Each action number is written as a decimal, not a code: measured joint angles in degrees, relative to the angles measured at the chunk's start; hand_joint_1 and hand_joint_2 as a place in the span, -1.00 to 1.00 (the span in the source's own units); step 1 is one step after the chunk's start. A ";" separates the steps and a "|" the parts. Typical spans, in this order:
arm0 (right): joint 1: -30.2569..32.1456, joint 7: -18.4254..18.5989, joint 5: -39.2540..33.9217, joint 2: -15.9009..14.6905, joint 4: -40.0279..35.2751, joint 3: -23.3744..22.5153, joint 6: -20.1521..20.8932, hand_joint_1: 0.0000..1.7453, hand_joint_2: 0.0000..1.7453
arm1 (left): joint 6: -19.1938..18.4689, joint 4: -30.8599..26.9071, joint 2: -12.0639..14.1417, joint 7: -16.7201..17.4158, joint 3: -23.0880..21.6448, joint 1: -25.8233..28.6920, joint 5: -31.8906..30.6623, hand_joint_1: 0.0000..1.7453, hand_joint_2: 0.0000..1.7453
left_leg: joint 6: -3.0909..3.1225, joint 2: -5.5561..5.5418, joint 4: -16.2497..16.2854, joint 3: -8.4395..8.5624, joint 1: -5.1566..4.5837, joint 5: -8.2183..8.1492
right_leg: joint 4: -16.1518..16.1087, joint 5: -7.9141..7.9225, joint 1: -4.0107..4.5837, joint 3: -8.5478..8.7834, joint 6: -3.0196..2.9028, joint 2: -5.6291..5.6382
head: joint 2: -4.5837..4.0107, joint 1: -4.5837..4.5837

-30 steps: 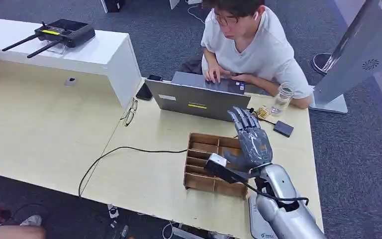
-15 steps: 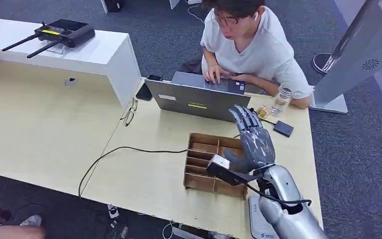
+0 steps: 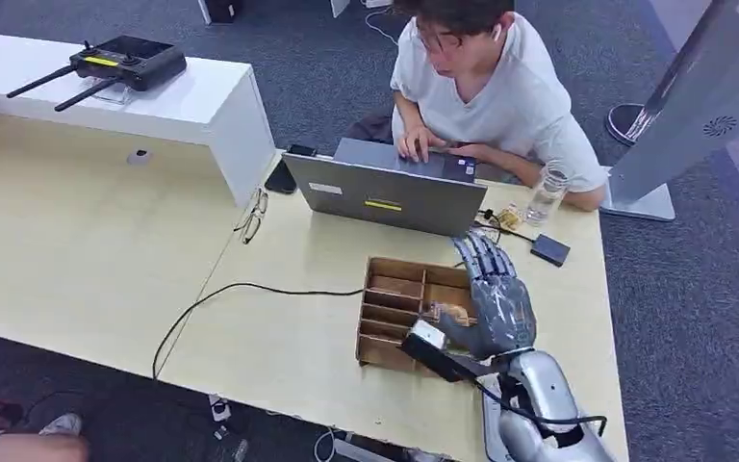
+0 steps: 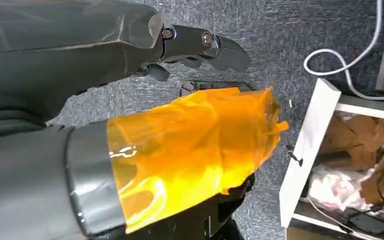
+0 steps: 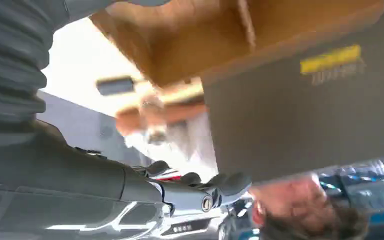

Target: Pass the card to the sensor for recognition and then transmit it.

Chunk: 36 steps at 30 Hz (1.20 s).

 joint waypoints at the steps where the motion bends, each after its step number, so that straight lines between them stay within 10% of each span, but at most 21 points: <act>1: 2.05 0.77 1.44 0.69 -0.91 0.26 -0.09 -1.00 1.00 | 0.00 0.00 0.02 0.00 0.00 0.20 -0.04 -1.00 -1.00 | 0.00 0.04 -0.02 -0.02 -0.02 -0.01 | 0.01 0.00 -0.01 -0.06 0.00 0.05 | 0.00 -0.04; 36: 9.48 -0.80 1.80 2.50 -6.78 -1.99 0.09 -1.00 1.00 | -0.07 0.00 0.46 0.13 -0.20 0.55 -1.36 -1.00 -1.00 | 0.00 0.09 -0.02 0.00 -0.02 0.00 | 0.00 -0.01 -0.01 -0.05 0.00 0.06 | 0.00 -0.02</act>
